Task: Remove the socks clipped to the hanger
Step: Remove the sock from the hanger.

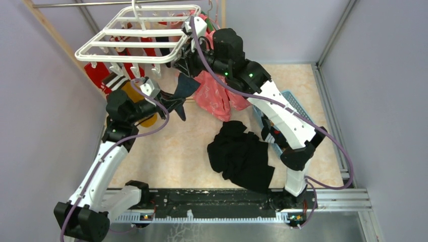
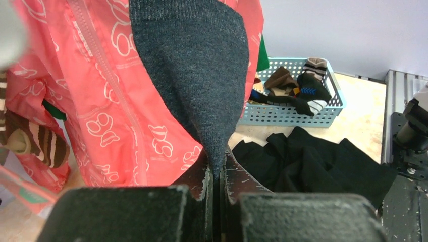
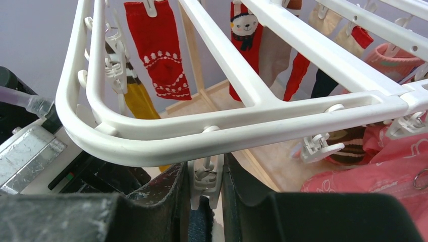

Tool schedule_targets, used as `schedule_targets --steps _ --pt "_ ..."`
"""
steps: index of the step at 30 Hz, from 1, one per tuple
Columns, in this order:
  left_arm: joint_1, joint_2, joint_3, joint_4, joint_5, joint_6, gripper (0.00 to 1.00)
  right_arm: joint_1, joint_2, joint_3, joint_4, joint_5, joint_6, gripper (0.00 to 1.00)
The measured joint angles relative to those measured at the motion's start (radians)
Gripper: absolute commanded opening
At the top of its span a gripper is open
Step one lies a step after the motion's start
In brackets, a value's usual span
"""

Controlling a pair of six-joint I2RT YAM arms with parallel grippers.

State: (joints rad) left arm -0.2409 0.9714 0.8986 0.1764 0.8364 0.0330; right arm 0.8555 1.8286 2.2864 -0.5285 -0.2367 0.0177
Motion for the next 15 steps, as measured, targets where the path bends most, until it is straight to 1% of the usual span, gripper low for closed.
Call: schedule_targets --steps 1,3,5,7,9,11,15 --pt "0.0 -0.005 -0.004 -0.01 -0.002 0.014 0.0 0.0 0.0 0.0 0.0 0.0 0.0 0.01" --pt "0.0 -0.013 -0.01 -0.031 -0.006 0.039 0.0 0.0 0.0 0.0 0.0 0.0 -0.002 0.1" --pt "0.0 -0.021 -0.015 -0.051 -0.007 0.063 0.0 0.0 0.0 -0.001 0.0 0.001 -0.009 0.26" --pt "0.0 -0.029 -0.021 -0.068 -0.007 0.08 0.0 0.0 -0.002 -0.007 0.002 0.003 -0.019 0.45" --pt "0.0 -0.037 -0.024 -0.086 -0.005 0.096 0.0 0.0 -0.016 -0.034 0.004 0.009 -0.035 0.58" --pt "0.0 -0.046 -0.024 -0.099 -0.003 0.104 0.0 0.0 -0.034 -0.068 0.003 0.02 -0.043 0.66" --pt "0.0 -0.059 -0.024 -0.115 0.005 0.12 0.0 0.0 -0.093 -0.174 0.006 0.043 -0.067 0.79"
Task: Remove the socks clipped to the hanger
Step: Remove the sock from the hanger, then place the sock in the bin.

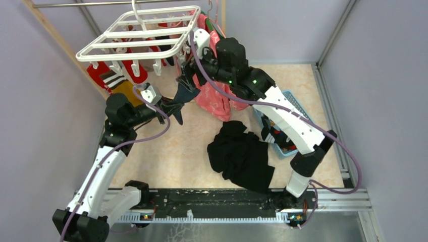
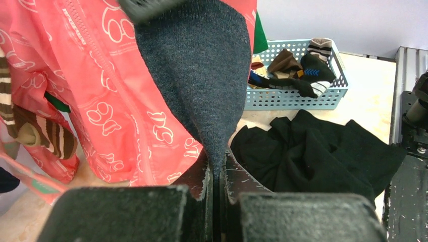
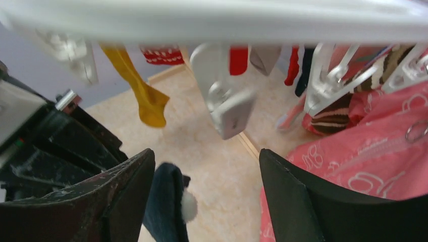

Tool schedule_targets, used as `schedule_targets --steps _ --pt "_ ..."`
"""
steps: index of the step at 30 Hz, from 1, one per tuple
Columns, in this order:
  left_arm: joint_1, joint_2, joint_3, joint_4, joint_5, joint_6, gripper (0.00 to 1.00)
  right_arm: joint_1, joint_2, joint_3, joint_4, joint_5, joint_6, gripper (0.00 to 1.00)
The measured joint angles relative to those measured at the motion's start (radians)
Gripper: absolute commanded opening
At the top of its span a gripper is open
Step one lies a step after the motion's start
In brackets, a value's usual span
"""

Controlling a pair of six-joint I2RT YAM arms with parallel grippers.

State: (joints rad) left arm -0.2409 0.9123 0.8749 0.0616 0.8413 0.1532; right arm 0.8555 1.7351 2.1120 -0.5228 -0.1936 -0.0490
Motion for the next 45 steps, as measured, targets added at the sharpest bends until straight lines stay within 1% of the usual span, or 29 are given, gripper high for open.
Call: schedule_targets --steps 5,10,13,16,19,21,23,27,28,30,33,35,38,40,41,44,45 --pt "0.0 -0.011 0.0 -0.018 0.007 0.02 0.0 0.0 -0.105 -0.162 0.011 0.002 -0.04 0.82" --pt "0.0 -0.019 -0.001 -0.036 0.019 0.034 0.0 -0.008 -0.227 -0.319 0.043 -0.076 -0.076 0.83" --pt "0.0 -0.019 -0.001 -0.045 0.032 0.037 0.0 -0.01 -0.278 -0.393 0.065 -0.133 -0.092 0.8" --pt "0.0 -0.019 -0.001 -0.047 0.047 0.039 0.01 -0.01 -0.287 -0.429 0.082 -0.193 -0.105 0.77" --pt "0.0 -0.019 -0.001 -0.048 0.058 0.039 0.02 -0.01 -0.284 -0.457 0.089 -0.259 -0.108 0.71" --pt "0.0 -0.019 -0.001 -0.048 0.064 0.039 0.02 -0.01 -0.278 -0.463 0.089 -0.301 -0.108 0.65" --pt "0.0 -0.019 -0.001 -0.048 0.068 0.039 0.02 -0.01 -0.27 -0.463 0.095 -0.34 -0.106 0.56" --pt "0.0 -0.022 -0.001 -0.048 0.069 0.039 0.02 -0.01 -0.266 -0.47 0.113 -0.391 -0.104 0.43" --pt "0.0 -0.023 -0.001 -0.049 0.069 0.039 0.03 -0.01 -0.266 -0.471 0.118 -0.405 -0.101 0.39" --pt "0.0 -0.024 -0.001 -0.048 0.068 0.039 0.05 -0.01 -0.266 -0.48 0.129 -0.428 -0.099 0.25" --pt "0.0 -0.026 -0.001 -0.048 0.062 0.039 0.06 -0.01 -0.265 -0.494 0.134 -0.456 -0.101 0.0" --pt "0.0 -0.028 -0.001 -0.048 0.057 0.039 0.08 -0.01 -0.264 -0.496 0.133 -0.462 -0.103 0.0" --pt "0.0 -0.032 -0.001 -0.049 0.05 0.039 0.13 -0.014 -0.262 -0.497 0.133 -0.46 -0.108 0.0" --pt "0.0 -0.034 -0.001 -0.049 0.047 0.039 0.21 -0.021 -0.263 -0.501 0.137 -0.457 -0.109 0.0" --pt "0.0 -0.035 -0.003 -0.048 0.045 0.04 0.28 -0.024 -0.265 -0.506 0.138 -0.455 -0.109 0.0" --pt "0.0 -0.038 -0.006 -0.053 0.042 0.042 0.55 -0.057 -0.286 -0.549 0.145 -0.443 -0.112 0.0" --pt "0.0 -0.04 -0.007 -0.055 0.04 0.046 0.63 -0.074 -0.298 -0.567 0.148 -0.435 -0.113 0.0"
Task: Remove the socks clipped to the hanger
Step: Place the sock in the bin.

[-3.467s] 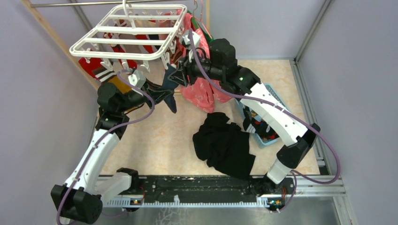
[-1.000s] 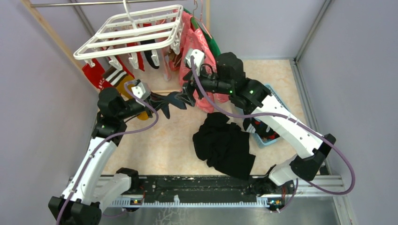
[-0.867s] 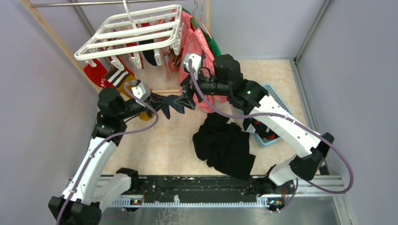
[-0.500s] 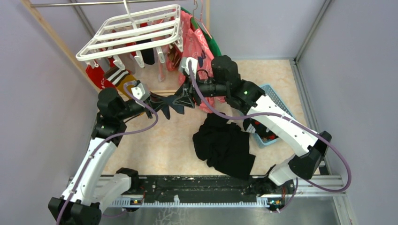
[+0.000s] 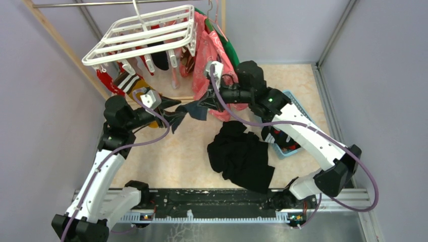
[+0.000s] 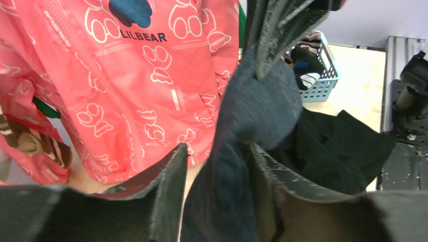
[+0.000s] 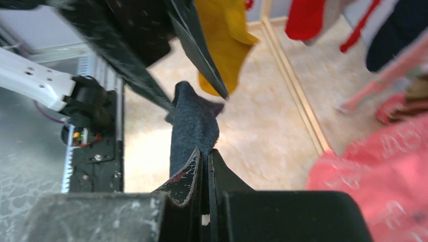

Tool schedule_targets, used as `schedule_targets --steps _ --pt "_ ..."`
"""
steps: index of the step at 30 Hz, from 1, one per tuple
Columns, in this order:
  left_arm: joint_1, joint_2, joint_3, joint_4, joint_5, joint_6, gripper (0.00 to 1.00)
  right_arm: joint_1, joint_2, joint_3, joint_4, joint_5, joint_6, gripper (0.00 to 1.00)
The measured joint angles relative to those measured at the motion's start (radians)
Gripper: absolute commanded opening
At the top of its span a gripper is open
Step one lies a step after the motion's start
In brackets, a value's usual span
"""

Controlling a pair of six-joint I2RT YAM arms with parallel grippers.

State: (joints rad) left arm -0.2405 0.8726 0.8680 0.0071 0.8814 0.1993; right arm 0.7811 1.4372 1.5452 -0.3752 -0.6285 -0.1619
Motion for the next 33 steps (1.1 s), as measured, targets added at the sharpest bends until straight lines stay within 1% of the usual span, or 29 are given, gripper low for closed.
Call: schedule_targets --steps 2,4,6,9,15,18,22,27,30,33 --pt "0.001 -0.003 -0.002 -0.001 0.0 -0.002 0.75 -0.039 -0.029 -0.035 0.001 0.025 -0.003 0.0" --pt "0.001 -0.007 -0.002 -0.001 -0.002 0.0 0.85 -0.069 -0.062 -0.058 -0.003 0.058 -0.016 0.0" --pt "0.001 -0.01 -0.002 -0.002 -0.004 0.003 0.9 -0.101 -0.106 -0.078 -0.011 0.092 -0.034 0.0" --pt "0.001 -0.014 -0.002 -0.019 -0.009 0.014 0.95 -0.156 -0.201 -0.114 -0.019 0.126 -0.065 0.0" --pt "0.001 -0.019 0.034 -0.126 -0.011 0.065 0.99 -0.322 -0.438 -0.201 -0.078 0.214 -0.135 0.0" --pt "0.001 -0.026 0.073 -0.187 -0.009 0.1 0.99 -0.394 -0.534 -0.239 -0.139 0.281 -0.17 0.0" --pt "0.001 -0.042 0.127 -0.271 -0.002 0.157 0.99 -0.484 -0.621 -0.278 -0.223 0.392 -0.203 0.0" --pt "0.003 -0.059 0.19 -0.387 0.002 0.24 0.99 -0.572 -0.654 -0.332 -0.262 0.538 -0.223 0.0" --pt "0.006 -0.065 0.222 -0.461 0.0 0.292 0.99 -0.577 -0.615 -0.375 -0.278 0.618 -0.233 0.0" --pt "0.006 -0.069 0.247 -0.536 -0.011 0.338 0.99 -0.577 -0.535 -0.415 -0.285 0.689 -0.247 0.0"
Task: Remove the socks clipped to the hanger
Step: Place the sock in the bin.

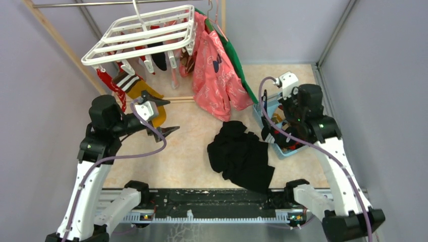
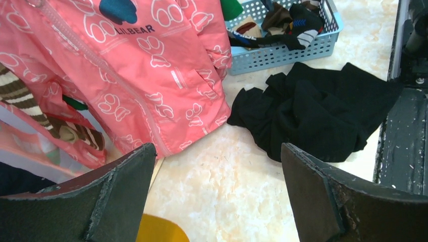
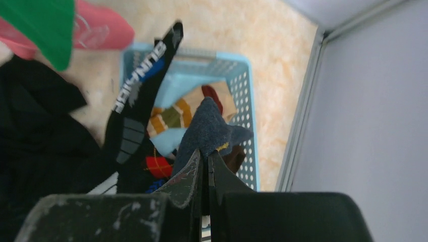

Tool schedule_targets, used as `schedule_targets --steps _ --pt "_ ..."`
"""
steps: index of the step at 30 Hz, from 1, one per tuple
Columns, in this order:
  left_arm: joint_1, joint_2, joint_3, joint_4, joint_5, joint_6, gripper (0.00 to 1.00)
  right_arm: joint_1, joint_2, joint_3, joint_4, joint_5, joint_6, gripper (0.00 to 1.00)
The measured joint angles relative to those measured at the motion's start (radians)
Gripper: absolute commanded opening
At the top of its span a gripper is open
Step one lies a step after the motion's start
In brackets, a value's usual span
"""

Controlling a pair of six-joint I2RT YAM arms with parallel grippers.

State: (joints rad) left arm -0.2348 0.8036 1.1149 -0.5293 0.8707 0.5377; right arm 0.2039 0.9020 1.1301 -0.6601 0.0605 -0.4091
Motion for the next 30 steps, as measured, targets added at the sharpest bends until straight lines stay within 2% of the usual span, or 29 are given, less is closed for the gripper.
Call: schedule_targets --steps 7,8,10,12,14,16,23,30 --pt "0.001 -0.054 0.005 -0.174 -0.083 0.123 0.99 -0.013 0.171 -0.085 0.0 0.068 -0.034 0.0" --pt "0.001 -0.064 0.005 -0.197 -0.098 0.137 0.99 -0.015 0.187 -0.085 0.001 0.069 -0.035 0.07" --pt "0.001 -0.086 0.005 -0.24 -0.14 0.153 0.99 -0.018 0.224 -0.085 0.001 0.068 -0.038 0.33" --pt "0.002 -0.106 0.005 -0.264 -0.19 0.153 0.99 -0.019 0.259 -0.085 -0.006 0.062 -0.045 0.53" --pt "0.012 -0.12 0.005 -0.276 -0.233 0.144 0.99 -0.019 0.281 -0.082 -0.026 0.056 -0.045 0.78" --pt "0.033 -0.127 0.005 -0.278 -0.261 0.129 0.99 -0.019 0.29 -0.074 -0.055 0.045 -0.057 0.96" --pt "0.192 -0.119 0.047 -0.281 -0.296 0.02 0.97 -0.021 0.286 0.108 -0.179 -0.072 -0.089 0.99" --pt "0.341 -0.09 0.159 -0.27 -0.294 -0.103 0.9 -0.024 0.251 0.263 -0.269 -0.348 -0.117 0.98"
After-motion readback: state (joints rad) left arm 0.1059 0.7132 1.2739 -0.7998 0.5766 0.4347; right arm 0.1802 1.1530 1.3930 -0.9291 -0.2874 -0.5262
